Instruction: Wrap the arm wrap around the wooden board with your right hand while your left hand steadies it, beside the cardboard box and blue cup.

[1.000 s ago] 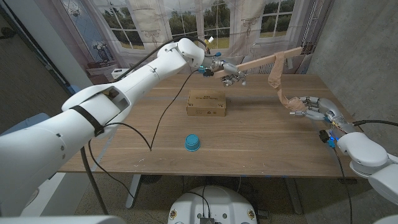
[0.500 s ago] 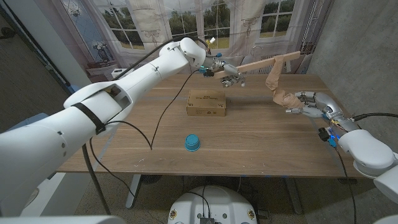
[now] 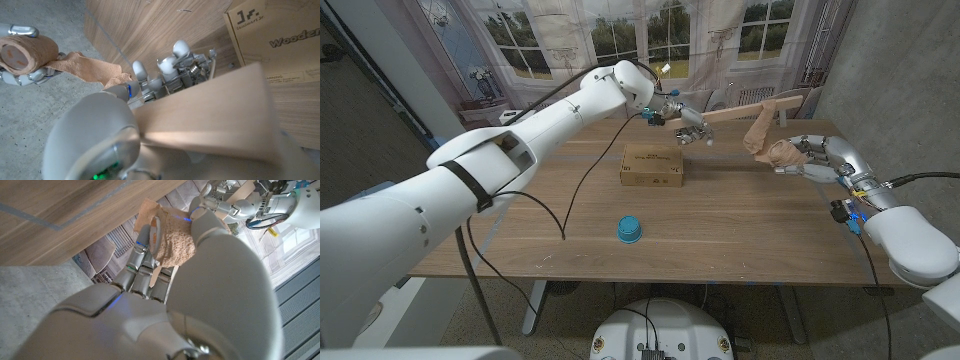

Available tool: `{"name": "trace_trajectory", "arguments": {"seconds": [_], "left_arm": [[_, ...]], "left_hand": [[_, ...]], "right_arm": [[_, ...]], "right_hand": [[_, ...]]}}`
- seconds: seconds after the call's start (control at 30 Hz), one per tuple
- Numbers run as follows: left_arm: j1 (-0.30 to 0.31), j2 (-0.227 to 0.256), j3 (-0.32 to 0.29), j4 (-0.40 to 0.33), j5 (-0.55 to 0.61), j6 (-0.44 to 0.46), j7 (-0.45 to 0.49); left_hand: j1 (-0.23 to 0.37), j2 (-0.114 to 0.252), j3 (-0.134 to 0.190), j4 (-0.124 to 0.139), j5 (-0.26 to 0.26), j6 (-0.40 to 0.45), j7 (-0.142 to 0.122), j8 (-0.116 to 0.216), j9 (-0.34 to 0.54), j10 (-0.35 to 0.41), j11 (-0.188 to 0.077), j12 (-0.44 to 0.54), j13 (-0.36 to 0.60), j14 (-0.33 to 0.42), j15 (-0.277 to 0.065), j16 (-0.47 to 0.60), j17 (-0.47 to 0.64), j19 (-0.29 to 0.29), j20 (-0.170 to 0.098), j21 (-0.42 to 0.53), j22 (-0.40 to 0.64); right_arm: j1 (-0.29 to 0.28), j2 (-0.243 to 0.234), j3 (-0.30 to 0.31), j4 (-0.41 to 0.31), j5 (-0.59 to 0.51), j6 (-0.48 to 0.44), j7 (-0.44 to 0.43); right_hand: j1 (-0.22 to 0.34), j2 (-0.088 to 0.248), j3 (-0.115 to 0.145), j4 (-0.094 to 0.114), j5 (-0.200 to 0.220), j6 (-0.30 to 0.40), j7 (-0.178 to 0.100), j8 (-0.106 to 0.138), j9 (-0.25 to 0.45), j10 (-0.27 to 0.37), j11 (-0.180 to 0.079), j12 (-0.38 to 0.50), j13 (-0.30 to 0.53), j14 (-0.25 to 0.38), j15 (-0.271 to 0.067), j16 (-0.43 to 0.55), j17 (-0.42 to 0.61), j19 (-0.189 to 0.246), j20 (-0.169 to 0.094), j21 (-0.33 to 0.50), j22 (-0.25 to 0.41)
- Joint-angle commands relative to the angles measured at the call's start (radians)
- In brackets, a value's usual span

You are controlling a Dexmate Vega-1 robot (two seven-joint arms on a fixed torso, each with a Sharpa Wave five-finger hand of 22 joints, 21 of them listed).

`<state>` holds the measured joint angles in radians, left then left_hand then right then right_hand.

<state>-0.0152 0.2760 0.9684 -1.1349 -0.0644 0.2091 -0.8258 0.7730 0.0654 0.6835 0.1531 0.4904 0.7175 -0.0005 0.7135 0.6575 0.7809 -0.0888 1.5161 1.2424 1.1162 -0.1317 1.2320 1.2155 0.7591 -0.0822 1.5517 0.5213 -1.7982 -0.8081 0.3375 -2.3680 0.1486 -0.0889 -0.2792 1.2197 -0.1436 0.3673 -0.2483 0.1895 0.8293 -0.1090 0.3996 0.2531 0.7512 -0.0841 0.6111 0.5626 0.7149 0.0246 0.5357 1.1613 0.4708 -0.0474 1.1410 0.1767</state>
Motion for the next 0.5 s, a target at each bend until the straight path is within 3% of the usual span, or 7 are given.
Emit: {"name": "trace_trajectory", "arguments": {"seconds": [0.03, 0.27, 0.5], "left_arm": [[-0.015, -0.018, 0.021, 0.026, 0.018, 0.005, -0.024], [-0.03, -0.039, 0.033, 0.06, 0.028, -0.005, -0.041], [-0.032, -0.041, 0.042, 0.045, 0.045, -0.011, -0.037]], "left_hand": [[0.008, 0.013, 0.001, -0.003, -0.003, 0.004, 0.003, -0.003, 0.001, 0.014, -0.012, 0.06, 0.004, 0.08, -0.075, 0.006, 0.002, 0.007, -0.093, 0.005, 0.003], [0.009, 0.013, 0.001, -0.003, -0.005, 0.003, 0.003, -0.003, 0.002, 0.013, -0.011, 0.06, 0.004, 0.082, -0.075, 0.009, 0.004, 0.007, -0.093, 0.005, 0.003], [0.01, 0.015, 0.001, -0.004, -0.007, 0.007, 0.006, -0.005, -0.002, 0.014, -0.011, 0.06, 0.004, 0.084, -0.075, 0.01, 0.002, 0.009, -0.093, 0.006, 0.004]], "right_arm": [[-0.024, 0.042, 0.039, -0.065, -0.076, 0.041, 0.04], [-0.023, 0.059, 0.058, -0.083, -0.098, 0.071, 0.071], [-0.002, 0.053, 0.078, -0.098, -0.109, 0.073, 0.114]], "right_hand": [[0.16, 0.163, 0.09, 0.078, 0.001, 0.227, 0.11, 0.004, 0.001, 0.24, 0.058, -0.001, 0.006, 0.436, -0.254, -0.003, 0.003, -0.002, -0.021, 0.003, -0.001], [0.159, 0.161, 0.093, 0.078, -0.001, 0.228, 0.106, 0.001, 0.002, 0.24, 0.054, -0.003, 0.008, 0.435, -0.254, -0.006, 0.003, -0.001, -0.023, 0.004, -0.001], [0.155, 0.164, 0.093, 0.082, -0.004, 0.228, 0.102, -0.003, 0.003, 0.235, 0.049, -0.007, 0.009, 0.437, -0.254, -0.01, 0.001, -0.003, -0.033, 0.005, -0.001]]}}
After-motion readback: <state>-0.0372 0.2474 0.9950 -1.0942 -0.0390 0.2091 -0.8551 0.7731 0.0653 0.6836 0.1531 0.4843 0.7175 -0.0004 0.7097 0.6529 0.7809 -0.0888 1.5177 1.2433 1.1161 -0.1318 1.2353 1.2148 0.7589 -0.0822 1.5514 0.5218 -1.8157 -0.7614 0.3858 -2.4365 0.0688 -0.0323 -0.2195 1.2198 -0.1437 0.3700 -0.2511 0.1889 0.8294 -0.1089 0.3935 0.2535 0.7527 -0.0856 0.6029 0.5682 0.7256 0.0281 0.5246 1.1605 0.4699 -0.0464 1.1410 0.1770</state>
